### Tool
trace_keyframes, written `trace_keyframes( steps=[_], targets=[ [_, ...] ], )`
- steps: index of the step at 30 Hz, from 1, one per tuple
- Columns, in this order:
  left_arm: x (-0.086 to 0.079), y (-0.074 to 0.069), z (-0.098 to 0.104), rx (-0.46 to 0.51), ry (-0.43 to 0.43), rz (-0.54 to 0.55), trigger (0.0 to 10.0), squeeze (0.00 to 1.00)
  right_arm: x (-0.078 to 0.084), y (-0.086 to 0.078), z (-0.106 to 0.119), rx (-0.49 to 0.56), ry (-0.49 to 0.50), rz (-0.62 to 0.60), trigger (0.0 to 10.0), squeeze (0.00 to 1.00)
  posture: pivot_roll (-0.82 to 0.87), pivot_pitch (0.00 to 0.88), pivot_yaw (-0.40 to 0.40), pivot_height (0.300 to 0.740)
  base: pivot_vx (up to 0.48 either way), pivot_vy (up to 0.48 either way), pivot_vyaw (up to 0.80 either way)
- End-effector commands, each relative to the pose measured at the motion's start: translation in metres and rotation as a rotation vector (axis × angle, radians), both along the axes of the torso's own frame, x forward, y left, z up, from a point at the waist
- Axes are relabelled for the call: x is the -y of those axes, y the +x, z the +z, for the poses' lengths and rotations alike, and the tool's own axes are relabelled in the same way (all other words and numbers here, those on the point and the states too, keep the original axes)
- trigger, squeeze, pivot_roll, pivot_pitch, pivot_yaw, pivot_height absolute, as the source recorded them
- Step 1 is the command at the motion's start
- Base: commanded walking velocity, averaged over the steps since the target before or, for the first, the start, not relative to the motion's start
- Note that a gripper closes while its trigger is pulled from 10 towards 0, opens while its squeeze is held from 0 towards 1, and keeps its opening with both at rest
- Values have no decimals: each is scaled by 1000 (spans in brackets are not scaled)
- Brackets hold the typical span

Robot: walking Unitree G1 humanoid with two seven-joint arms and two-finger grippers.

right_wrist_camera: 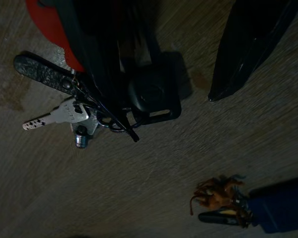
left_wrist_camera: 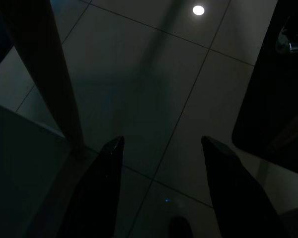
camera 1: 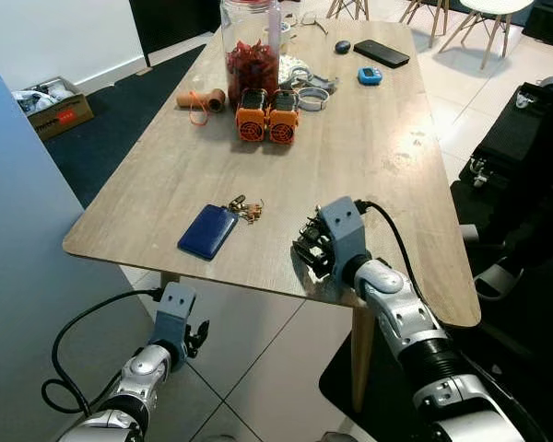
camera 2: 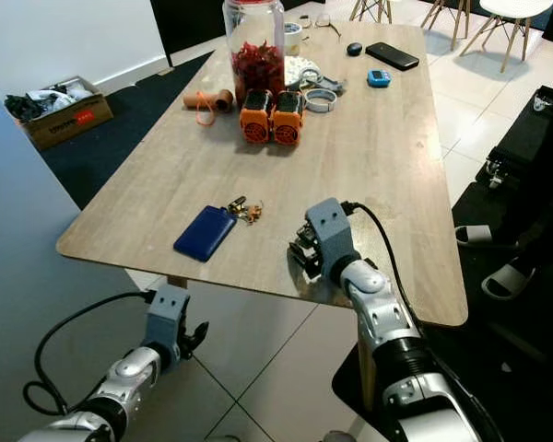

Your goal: Hang keys on a hook

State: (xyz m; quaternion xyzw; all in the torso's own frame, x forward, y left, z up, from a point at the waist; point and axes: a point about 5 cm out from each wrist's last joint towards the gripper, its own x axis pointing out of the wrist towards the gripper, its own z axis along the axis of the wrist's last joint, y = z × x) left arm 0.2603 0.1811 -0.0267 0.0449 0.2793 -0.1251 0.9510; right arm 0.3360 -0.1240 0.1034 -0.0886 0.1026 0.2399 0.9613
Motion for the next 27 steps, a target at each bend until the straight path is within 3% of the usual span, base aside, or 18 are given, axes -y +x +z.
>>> trace_keyframes(
  steps=[1, 2, 3, 4, 5, 6, 13, 14, 16, 18, 19, 21, 22, 27],
  targets=[
    [-2, -3, -3, -23, 10, 2, 10000, 0, 4, -4, -15, -76, 0, -30, 10000, 0, 51, 95, 17, 740, 0, 0, 0],
    [-2, -3, -3, -24, 10, 3, 10000, 0, 4, -4, -15, -78, 5, -29, 10000, 0, 51, 95, 17, 740, 0, 0, 0],
    [-2, -4, -3, -24, 10, 3, 10000, 0, 4, -4, -16, -79, 9, -29, 8510, 0, 52, 96, 16, 740, 0, 0, 0],
    [-2, -4, -3, -24, 10, 3, 10000, 0, 4, -4, -16, -79, 9, -29, 8510, 0, 52, 96, 16, 740, 0, 0, 0],
    [-2, -4, -3, -24, 11, 3, 10000, 0, 4, -4, -16, -81, 14, -29, 2078, 0, 52, 96, 16, 740, 0, 0, 0],
    [-3, -4, -3, -24, 11, 4, 10000, 0, 4, -4, -15, -82, 20, -28, 0, 0, 52, 96, 16, 740, 0, 0, 0],
    [-3, -4, -3, -27, 14, 4, 10000, 0, 5, -3, -15, -86, 31, -33, 157, 0, 52, 96, 16, 740, 0, 0, 0],
    [-3, -4, -3, -28, 15, 4, 10000, 0, 5, -3, -15, -86, 31, -35, 1569, 0, 52, 96, 16, 740, 0, 0, 0],
    [-3, -4, -3, -28, 15, 4, 10000, 0, 5, -3, -15, -86, 31, -35, 1569, 0, 52, 96, 16, 740, 0, 0, 0],
    [-3, -4, -3, -28, 15, 3, 10000, 0, 5, -3, -15, -88, 33, -39, 3412, 0, 52, 94, 15, 740, 0, 0, 0],
    [-3, -3, -3, -28, 15, 2, 10000, 0, 5, -2, -14, -84, 34, -42, 3843, 0, 52, 94, 16, 740, 0, 0, 0],
    [-3, -3, -3, -28, 14, 2, 10000, 0, 5, -1, -12, -78, 42, -46, 3569, 0, 52, 95, 16, 740, 0, 0, 0],
    [-3, -3, -3, -28, 14, 3, 10000, 0, 5, 0, -9, -57, 60, -54, 0, 0, 52, 94, 15, 740, 0, 0, 0],
    [-4, -3, -3, -27, 16, 6, 10000, 0, 4, 7, 21, 97, 168, -61, 0, 0, 53, 94, 15, 740, 0, 0, 0]
  ],
)
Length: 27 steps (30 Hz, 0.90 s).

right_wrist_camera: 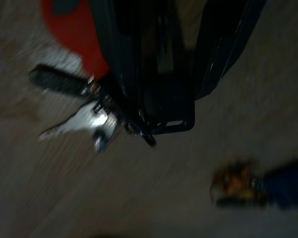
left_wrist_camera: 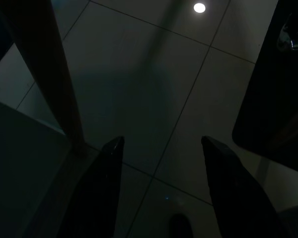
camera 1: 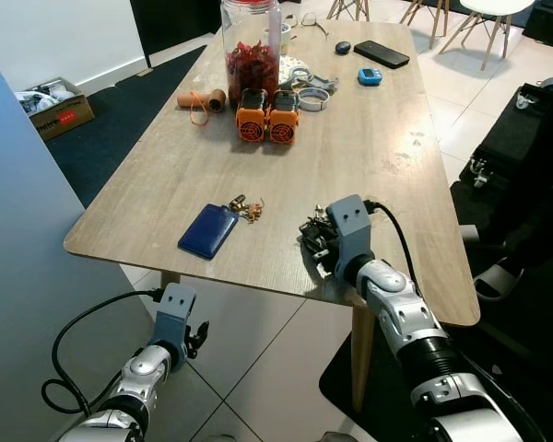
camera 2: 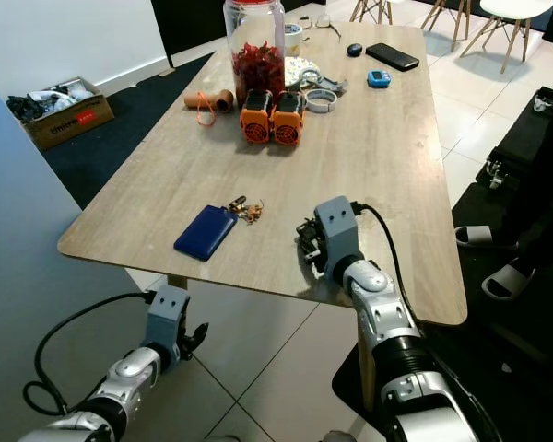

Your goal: Hang keys on a hook

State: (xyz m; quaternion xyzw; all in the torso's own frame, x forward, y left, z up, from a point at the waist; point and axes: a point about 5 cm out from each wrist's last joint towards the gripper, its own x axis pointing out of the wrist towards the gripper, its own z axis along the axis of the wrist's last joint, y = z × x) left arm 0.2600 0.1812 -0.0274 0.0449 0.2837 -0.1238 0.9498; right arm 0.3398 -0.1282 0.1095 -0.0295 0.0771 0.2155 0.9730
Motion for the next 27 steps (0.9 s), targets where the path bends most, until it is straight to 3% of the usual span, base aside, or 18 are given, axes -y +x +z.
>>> trace_keyframes(
  steps=[1, 2, 3, 4, 7, 27],
  targets=[
    [-4, -2, -2, -18, 15, 6, 10000, 0, -4, 4, 26, 133, 71, 22, 0, 0, 51, 92, 17, 740, 0, 0, 0],
    [-4, -2, -2, -18, 15, 7, 10000, 0, -7, 3, 33, 169, 85, 43, 0, 0, 51, 92, 17, 740, 0, 0, 0],
    [-5, -2, -2, -18, 15, 8, 10000, 0, -10, 3, 43, 211, 116, 66, 1804, 0, 50, 93, 17, 740, 0, 0, 0],
    [-5, -2, -2, -17, 15, 9, 10000, 0, -12, 2, 50, 238, 139, 81, 1804, 0, 50, 93, 17, 740, 0, 0, 0],
    [-4, -1, -1, -17, 15, 9, 10000, 0, -19, 2, 73, 314, 168, 122, 0, 0, 48, 90, 19, 740, 0, 0, 0],
    [-3, 1, 0, -13, 12, 5, 10000, 0, -18, 3, 97, 376, 183, 126, 0, 0, 45, 84, 22, 740, 0, 0, 0]
  ],
)
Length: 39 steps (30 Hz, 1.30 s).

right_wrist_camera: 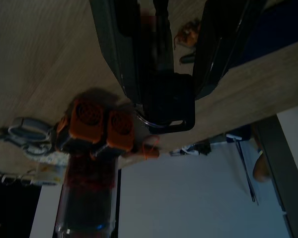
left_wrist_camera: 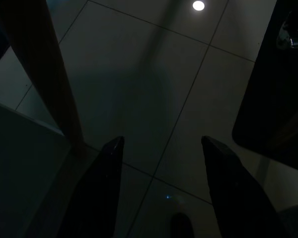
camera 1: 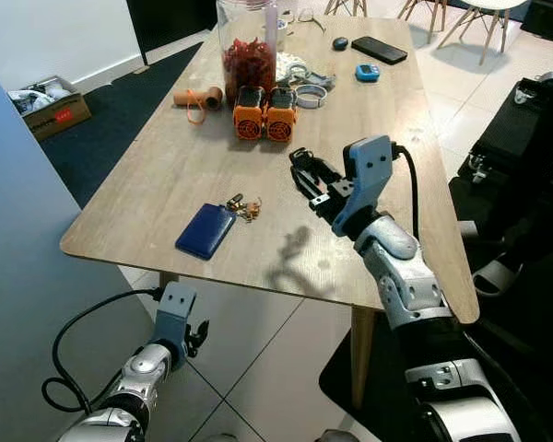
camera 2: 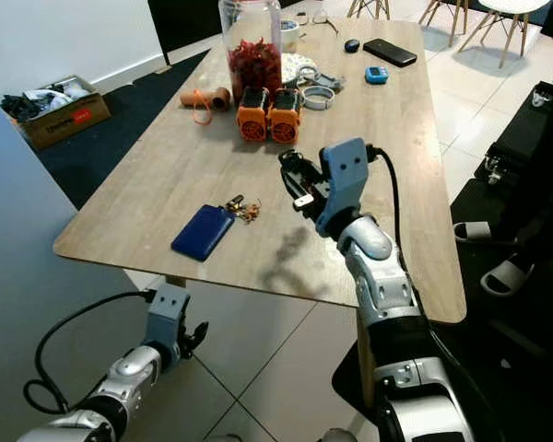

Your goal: Hang keys on a hook

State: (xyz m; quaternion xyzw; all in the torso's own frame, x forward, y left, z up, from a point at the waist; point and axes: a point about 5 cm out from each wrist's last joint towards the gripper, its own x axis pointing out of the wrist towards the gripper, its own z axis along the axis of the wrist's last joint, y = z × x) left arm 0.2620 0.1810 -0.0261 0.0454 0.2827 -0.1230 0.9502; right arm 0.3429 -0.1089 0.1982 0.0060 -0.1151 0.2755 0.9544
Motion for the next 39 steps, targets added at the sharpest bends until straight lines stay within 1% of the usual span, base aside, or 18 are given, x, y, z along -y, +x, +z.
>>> trace_keyframes(
  steps=[1, 4, 8, 12, 17, 19, 20, 22, 23, 24, 25, 26, 27, 32, 35, 37, 38, 39],
  targets=[
    [-3, -1, -1, -15, 11, 4, 10000, 0, 3, 0, 9, 26, 24, -11, 0, 0, 44, 83, 23, 740, 0, 0, 0],
    [-3, -1, -1, -15, 10, 3, 10000, 0, 6, 1, 12, 39, 27, -37, 0, 0, 44, 83, 23, 740, 0, 0, 0],
    [-3, -1, -1, -14, 8, 2, 10000, 0, 38, 7, 21, 79, 60, -221, 0, 0, 40, 80, 26, 740, 0, 0, 0],
    [-2, -3, -2, -16, 7, 2, 10000, 0, 102, 4, 26, 111, 132, -508, 0, 0, 35, 80, 21, 740, 0, 0, 0],
    [-2, -3, -3, -18, 6, 2, 10000, 0, 132, -2, 26, 119, 162, -631, 0, 0, 32, 80, 20, 740, 0, 0, 0],
    [-2, -4, -3, -19, 6, 2, 10000, 0, 157, -9, 24, 113, 211, -746, 0, 0, 31, 80, 17, 740, 0, 0, 0],
    [-1, -4, -4, -20, 5, 3, 10000, 0, 183, -18, 19, 99, 266, -870, 0, 0, 30, 79, 16, 740, 0, 0, 0],
    [-1, -4, -4, -20, 5, 3, 10000, 0, 183, -18, 19, 99, 266, -870, 0, 0, 30, 79, 16, 740, 0, 0, 0],
    [-1, -5, -4, -21, 4, 3, 10000, 0, 219, -36, 3, 52, 332, -1048, 0, 0, 29, 75, 11, 740, 0, 0, 0],
    [-1, -5, -4, -21, 4, 3, 10000, 0, 219, -36, 3, 52, 332, -1048, 0, 0, 29, 75, 11, 740, 0, 0, 0],
    [-1, -6, -5, -22, 3, 4, 10000, 0, 247, -56, -16, -1, 383, -1199, 2549, 0, 30, 72, 10, 740, 0, 0, 0],
    [-1, -7, -6, -23, 3, 6, 10000, 0, 267, -78, -38, -56, 409, -1320, 10000, 0, 31, 69, 9, 740, 0, 0, 0],
    [-2, -8, -6, -23, 3, 9, 10000, 0, 280, -98, -62, -116, 417, -1415, 10000, 0, 31, 67, 8, 740, 0, 0, 0],
    [-4, -9, -6, -23, 6, 15, 10000, 0, 285, -140, -119, -279, 412, -1546, 10000, 0, 35, 64, 6, 740, 0, 0, 0],
    [-5, -9, -6, -23, 7, 18, 10000, 0, 283, -149, -134, -328, 410, -1568, 10000, 0, 35, 64, 6, 740, 0, 0, 0],
    [-6, -9, -6, -22, 8, 20, 10000, 0, 274, -158, -155, -408, 376, -1567, 10000, 0, 36, 65, 3, 740, 0, 0, 0],
    [-7, -10, -7, -25, 11, 24, 10000, 0, 255, -167, -189, -588, 340, -1513, 10000, 0, 36, 66, 2, 740, 0, 0, 0],
    [-7, -10, -7, -25, 11, 24, 10000, 0, 255, -167, -189, -588, 340, -1513, 10000, 0, 36, 66, 2, 740, 0, 0, 0]
  ],
)
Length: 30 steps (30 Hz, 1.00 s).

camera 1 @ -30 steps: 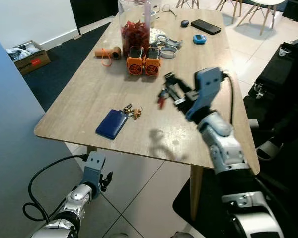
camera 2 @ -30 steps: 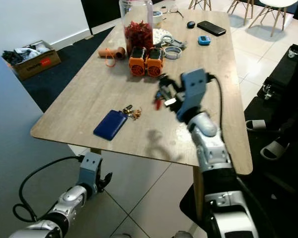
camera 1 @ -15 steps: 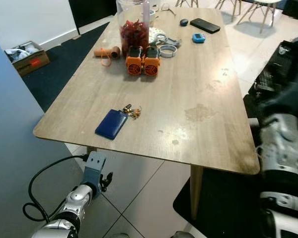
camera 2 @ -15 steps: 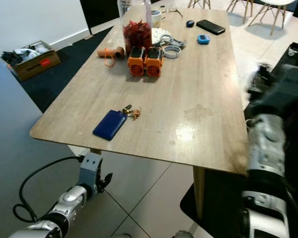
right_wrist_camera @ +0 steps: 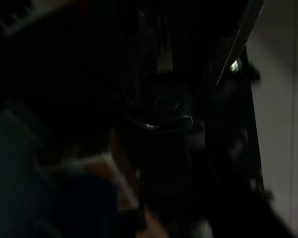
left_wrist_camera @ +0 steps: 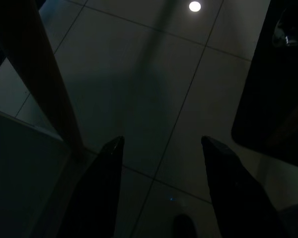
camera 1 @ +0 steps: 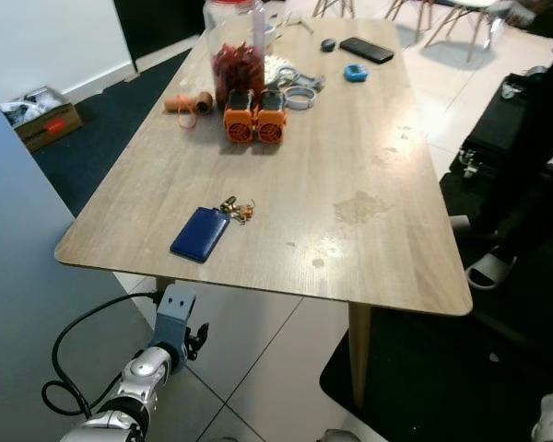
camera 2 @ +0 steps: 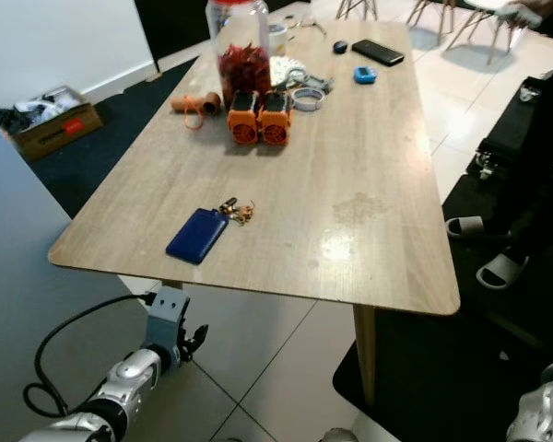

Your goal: Hang keys on a hook

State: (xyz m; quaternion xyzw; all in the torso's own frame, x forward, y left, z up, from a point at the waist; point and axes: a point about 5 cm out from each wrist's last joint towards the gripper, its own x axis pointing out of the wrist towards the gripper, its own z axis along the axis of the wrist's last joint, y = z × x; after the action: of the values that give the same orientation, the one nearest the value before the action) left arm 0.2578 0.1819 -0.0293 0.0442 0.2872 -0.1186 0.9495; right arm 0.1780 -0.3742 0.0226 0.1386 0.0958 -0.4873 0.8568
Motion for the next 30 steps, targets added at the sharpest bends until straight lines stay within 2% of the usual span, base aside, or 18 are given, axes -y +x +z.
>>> trace_keyframes(
  steps=[1, 2, 3, 4, 5, 6, 7, 8, 10, 11, 12, 14, 15, 17, 21, 23, 26, 30],
  targets=[
    [-6, -6, -4, -17, 11, 16, 10000, 0, -14, -4, -21, -69, 63, 45, 10000, 0, 36, 66, 2, 740, 0, 0, 0],
    [-6, -6, -4, -17, 11, 16, 10000, 0, -14, -4, -21, -69, 63, 45, 10000, 0, 36, 66, 2, 740, 0, 0, 0],
    [-6, -7, -5, -20, 12, 18, 10000, 0, -31, -7, -41, -171, 158, 123, 10000, 0, 35, 68, 2, 740, 0, 0, 0],
    [-6, -7, -5, -20, 12, 18, 10000, 0, -31, -7, -41, -171, 158, 123, 10000, 0, 35, 68, 2, 740, 0, 0, 0],
    [-6, -9, -7, -27, 10, 19, 10000, 0, -62, -8, -66, -294, 241, 296, 10000, 0, 32, 66, 6, 740, 0, 0, 0],
    [-6, -9, -7, -27, 10, 19, 10000, 0, -62, -8, -66, -294, 241, 296, 10000, 0, 32, 66, 6, 740, 0, 0, 0],
    [-5, -11, -8, -36, 11, 20, 10000, 0, -90, -12, -84, -395, 300, 438, 10000, 0, 36, 65, 5, 740, 0, 0, 0],
    [-5, -11, -8, -36, 11, 20, 10000, 0, -90, -12, -84, -395, 300, 438, 10000, 0, 36, 65, 5, 740, 0, 0, 0],
    [-5, -14, -11, -52, 20, 20, 10000, 0, -127, -17, -101, -480, 349, 597, 10000, 0, 45, 59, 3, 740, 0, 0, 0],
    [-7, -16, -12, -62, 27, 25, 10000, 0, -138, -17, -104, -501, 342, 642, 10000, 0, 48, 56, 3, 740, 0, 0, 0],
    [-7, -16, -12, -62, 27, 25, 10000, 0, -138, -17, -104, -501, 342, 642, 10000, 0, 48, 56, 3, 740, 0, 0, 0],
    [-9, -18, -14, -78, 37, 35, 10000, 0, -156, -17, -108, -539, 321, 730, 10000, 0, 48, 56, 3, 740, 0, 0, 0],
    [-9, -18, -14, -78, 37, 35, 10000, 0, -156, -17, -108, -539, 321, 730, 10000, 0, 48, 56, 3, 740, 0, 0, 0],
    [-11, -20, -15, -86, 41, 42, 10000, 0, -168, -18, -112, -578, 298, 806, 10000, 0, 51, 52, 3, 740, 0, 0, 0],
    [-12, -25, -19, -118, 45, 40, 10000, 0, -187, -23, -117, -602, 354, 894, 10000, 0, 50, 51, 6, 740, 0, 0, 0],
    [-12, -25, -20, -122, 43, 36, 10000, 0, -190, -22, -117, -611, 344, 939, 10000, 0, 52, 50, 7, 740, 0, 0, 0],
    [-12, -26, -20, -123, 44, 37, 10000, 0, -191, -23, -118, -593, 382, 907, 10000, 0, 52, 50, 7, 740, 0, 0, 0],
    [-11, -25, -19, -118, 41, 52, 10000, 0, -192, -20, -117, -568, 377, 888, 10000, 0, 54, 48, 9, 740, 0, 0, 0]
  ],
)
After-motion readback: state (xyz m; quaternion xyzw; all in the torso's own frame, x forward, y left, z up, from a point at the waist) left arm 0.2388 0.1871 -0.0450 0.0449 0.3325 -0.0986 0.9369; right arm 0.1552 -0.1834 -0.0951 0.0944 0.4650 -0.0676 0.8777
